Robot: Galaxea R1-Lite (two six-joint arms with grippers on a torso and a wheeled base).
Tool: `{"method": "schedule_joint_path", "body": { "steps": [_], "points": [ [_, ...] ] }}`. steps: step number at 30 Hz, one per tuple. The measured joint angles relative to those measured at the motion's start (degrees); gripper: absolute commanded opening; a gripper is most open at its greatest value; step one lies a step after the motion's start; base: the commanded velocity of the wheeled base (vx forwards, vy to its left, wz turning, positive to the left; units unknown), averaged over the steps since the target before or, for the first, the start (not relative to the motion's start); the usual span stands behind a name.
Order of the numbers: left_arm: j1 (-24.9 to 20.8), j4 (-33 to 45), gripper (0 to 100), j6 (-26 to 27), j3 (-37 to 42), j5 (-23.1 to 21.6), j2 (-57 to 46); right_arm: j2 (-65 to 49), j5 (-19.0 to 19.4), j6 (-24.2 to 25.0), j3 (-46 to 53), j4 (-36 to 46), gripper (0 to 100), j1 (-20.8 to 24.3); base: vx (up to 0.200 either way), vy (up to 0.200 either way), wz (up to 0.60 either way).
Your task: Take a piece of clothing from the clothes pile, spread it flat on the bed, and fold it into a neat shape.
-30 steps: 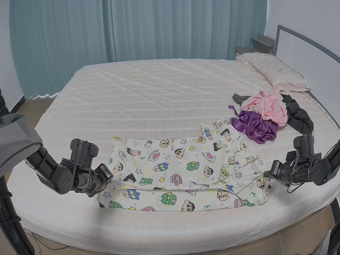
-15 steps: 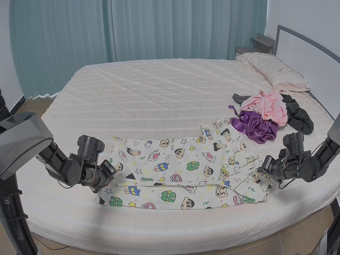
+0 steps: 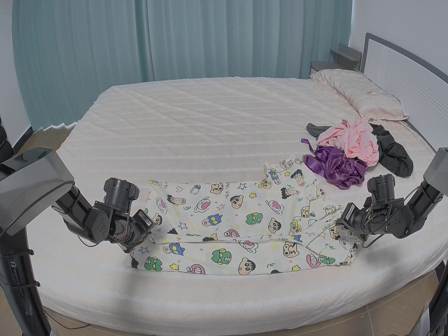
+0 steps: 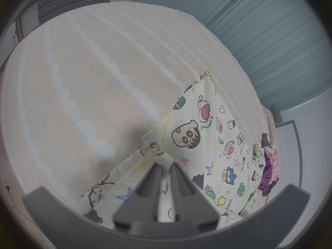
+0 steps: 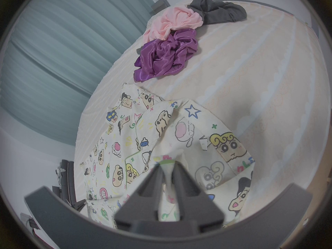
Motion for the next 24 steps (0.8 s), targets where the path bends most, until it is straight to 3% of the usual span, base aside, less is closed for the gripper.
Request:
{"method": "schedule_joint_path", "body": {
  "steps": [9, 14, 20, 24],
  "points": [
    [0.44, 0.0, 100, -1.22, 0.35, -0.01, -0.06, 0.63, -0.22, 5.47, 0.32, -2.68, 100, -0.37, 0.0, 0.0, 0.0],
    [2.16, -0.01, 100, -1.63, 1.93, -0.34, -1.88, -0.52, -2.68, 10.74, 0.76, -2.49, 100, -0.83, 0.0, 0.0, 0.0],
    [4.46, -0.01, 100, -3.36, 6.41, -5.69, -7.3, -3.62, -4.66, 16.21, 3.01, -2.22, 100, -0.11, 0.0, 0.0, 0.0],
    [5.71, -0.04, 100, -7.22, 9.31, -8.97, -11.14, -5.02, -8.56, 18.7, 4.86, -2.24, 100, 1.54, 0.0, 0.0, 0.0]
  ]
}}
